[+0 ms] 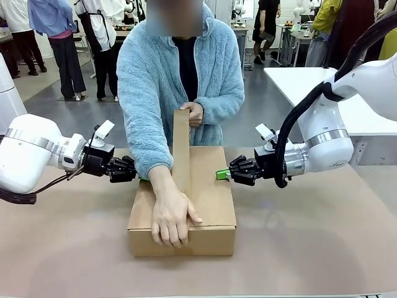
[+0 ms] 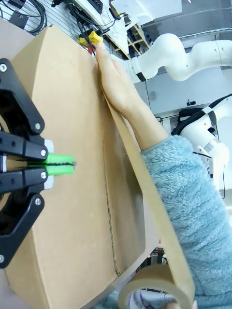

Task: Wrap the clocks to prevent damage.
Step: After the human seals the box with tape, release both hands from the side flaps of the Package Box.

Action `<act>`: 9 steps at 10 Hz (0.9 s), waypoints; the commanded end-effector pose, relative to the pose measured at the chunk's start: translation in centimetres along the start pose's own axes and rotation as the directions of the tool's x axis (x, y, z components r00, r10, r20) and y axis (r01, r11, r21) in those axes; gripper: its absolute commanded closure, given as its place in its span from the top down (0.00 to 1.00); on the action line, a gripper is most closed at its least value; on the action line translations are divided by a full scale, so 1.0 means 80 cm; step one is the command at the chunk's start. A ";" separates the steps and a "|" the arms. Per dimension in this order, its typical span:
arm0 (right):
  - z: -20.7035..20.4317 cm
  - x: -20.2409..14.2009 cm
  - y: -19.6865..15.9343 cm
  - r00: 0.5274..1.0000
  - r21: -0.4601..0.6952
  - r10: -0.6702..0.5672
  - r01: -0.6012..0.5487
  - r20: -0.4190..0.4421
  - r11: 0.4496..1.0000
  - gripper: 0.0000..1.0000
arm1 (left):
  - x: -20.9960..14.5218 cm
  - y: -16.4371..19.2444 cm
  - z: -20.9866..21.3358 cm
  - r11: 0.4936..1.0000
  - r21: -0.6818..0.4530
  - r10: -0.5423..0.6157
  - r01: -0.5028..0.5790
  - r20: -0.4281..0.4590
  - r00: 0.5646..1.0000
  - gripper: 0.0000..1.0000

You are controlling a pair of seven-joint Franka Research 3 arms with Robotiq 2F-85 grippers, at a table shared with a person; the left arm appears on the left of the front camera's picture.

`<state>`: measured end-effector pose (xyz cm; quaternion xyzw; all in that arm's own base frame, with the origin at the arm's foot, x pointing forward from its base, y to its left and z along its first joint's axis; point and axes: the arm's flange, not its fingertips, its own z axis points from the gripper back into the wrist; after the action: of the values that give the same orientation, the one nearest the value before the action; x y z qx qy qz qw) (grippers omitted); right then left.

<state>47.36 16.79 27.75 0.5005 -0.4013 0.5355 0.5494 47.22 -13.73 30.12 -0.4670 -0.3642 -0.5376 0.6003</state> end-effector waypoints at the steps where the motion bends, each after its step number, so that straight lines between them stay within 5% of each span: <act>1: -0.001 -0.003 -0.001 1.000 -0.006 -0.005 0.005 -0.006 1.000 0.01 | -0.002 0.000 -0.002 1.000 0.000 -0.003 0.003 -0.005 1.000 0.00; 9: -0.001 -0.003 -0.001 1.000 -0.006 -0.005 0.005 -0.006 1.000 0.01 | -0.002 0.000 -0.002 1.000 0.000 -0.003 0.003 -0.005 1.000 0.00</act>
<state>47.36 16.78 27.72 0.5003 -0.4011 0.5355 0.5496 47.21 -13.73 30.09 -0.4670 -0.3639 -0.5375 0.6005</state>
